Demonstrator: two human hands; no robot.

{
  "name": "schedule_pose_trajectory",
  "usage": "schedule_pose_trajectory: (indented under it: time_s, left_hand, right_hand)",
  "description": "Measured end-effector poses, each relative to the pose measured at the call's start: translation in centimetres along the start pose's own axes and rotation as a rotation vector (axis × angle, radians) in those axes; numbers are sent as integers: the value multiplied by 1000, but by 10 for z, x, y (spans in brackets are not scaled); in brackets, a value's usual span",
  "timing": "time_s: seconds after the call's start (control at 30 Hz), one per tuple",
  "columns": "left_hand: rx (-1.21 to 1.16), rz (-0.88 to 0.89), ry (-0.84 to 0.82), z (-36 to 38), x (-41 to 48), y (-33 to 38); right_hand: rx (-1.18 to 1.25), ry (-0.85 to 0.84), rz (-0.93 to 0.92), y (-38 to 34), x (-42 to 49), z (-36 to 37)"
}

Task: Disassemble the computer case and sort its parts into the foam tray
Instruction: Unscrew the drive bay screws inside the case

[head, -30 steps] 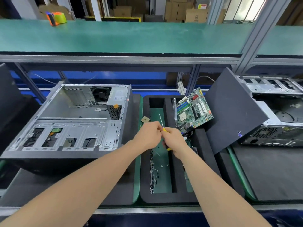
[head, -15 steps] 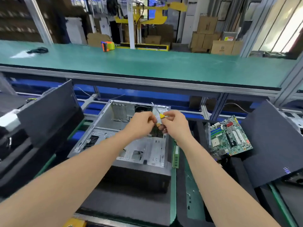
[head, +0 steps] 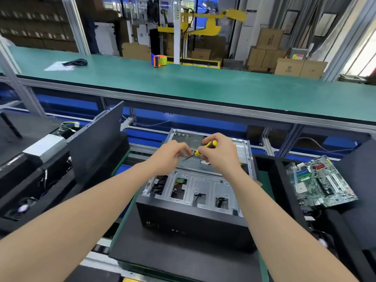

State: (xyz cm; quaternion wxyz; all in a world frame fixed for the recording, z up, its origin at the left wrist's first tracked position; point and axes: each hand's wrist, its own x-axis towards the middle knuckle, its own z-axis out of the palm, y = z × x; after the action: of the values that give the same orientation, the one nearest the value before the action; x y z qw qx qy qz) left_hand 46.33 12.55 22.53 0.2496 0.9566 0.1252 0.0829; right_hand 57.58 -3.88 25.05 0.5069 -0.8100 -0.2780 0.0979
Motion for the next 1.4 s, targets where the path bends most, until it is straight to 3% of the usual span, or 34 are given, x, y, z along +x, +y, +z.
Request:
schedule_pose_trajectory:
  time_s: [0.23,0.4,0.87,1.2,1.4]
  left_hand:
    - [-234,5,-260,3,5,-24]
    - [-229,134,-393,9,11,-35]
    - [-303,208,-508,14,14,-50]
    - [-290,177,-554,8,12,-52]
    - [-282,162,-526,10,9,-47]
  right_hand:
    - [-246,33,-131,-16,2,19]
    - [-362,4,-154,-14,-1,25]
    - [-364,-10,-128,-6,-9,37]
    - [-380,-125,-208,-8,-3,34]
    - [-332,-102,-204,-2,-3,36]
